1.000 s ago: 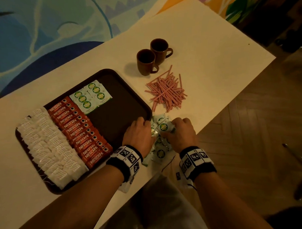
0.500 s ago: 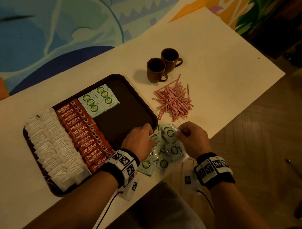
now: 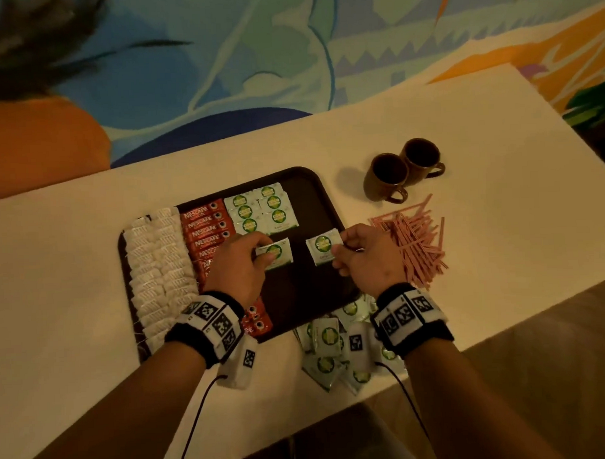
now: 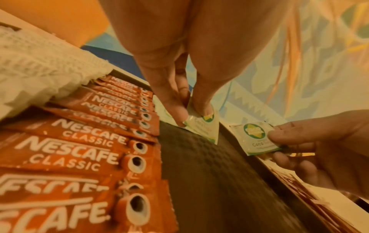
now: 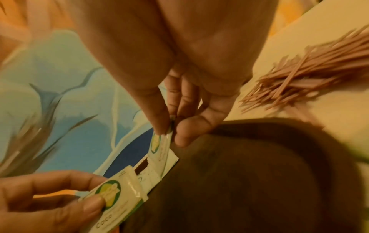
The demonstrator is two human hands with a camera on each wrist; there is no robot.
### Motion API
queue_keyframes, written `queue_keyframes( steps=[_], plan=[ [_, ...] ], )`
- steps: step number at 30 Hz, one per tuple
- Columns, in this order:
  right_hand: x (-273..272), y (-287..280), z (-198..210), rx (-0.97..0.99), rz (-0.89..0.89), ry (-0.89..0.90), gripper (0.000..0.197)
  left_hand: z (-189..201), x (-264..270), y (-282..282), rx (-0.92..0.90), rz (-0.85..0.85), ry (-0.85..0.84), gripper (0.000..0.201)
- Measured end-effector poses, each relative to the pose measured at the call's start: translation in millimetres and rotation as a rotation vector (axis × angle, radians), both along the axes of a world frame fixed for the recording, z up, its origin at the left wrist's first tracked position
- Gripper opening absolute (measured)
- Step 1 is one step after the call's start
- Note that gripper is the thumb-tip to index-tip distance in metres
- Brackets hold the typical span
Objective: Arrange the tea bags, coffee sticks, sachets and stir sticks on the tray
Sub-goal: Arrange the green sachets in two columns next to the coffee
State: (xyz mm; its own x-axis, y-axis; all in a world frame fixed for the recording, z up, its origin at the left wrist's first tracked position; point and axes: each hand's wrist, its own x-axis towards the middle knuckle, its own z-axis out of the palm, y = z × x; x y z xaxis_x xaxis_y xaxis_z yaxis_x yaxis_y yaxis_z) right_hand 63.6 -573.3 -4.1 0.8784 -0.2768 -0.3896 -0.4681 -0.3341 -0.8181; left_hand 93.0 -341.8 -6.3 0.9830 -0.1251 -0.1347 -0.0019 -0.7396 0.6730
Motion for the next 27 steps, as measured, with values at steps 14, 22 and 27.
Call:
queue_keyframes(
  steps=[14, 22, 27],
  plan=[
    [82, 39, -24, -0.303, 0.097, 0.14, 0.015, -20, 49, 13, 0.054, 0.143, 0.112, 0.02],
    [84, 48, -22, -0.435, 0.157, 0.173, 0.018, -32, 51, 13, 0.126, 0.153, 0.113, 0.026],
    [84, 52, -23, -0.509, 0.224, 0.201, 0.025, -36, 46, 13, 0.11, 0.182, 0.083, 0.023]
  ],
)
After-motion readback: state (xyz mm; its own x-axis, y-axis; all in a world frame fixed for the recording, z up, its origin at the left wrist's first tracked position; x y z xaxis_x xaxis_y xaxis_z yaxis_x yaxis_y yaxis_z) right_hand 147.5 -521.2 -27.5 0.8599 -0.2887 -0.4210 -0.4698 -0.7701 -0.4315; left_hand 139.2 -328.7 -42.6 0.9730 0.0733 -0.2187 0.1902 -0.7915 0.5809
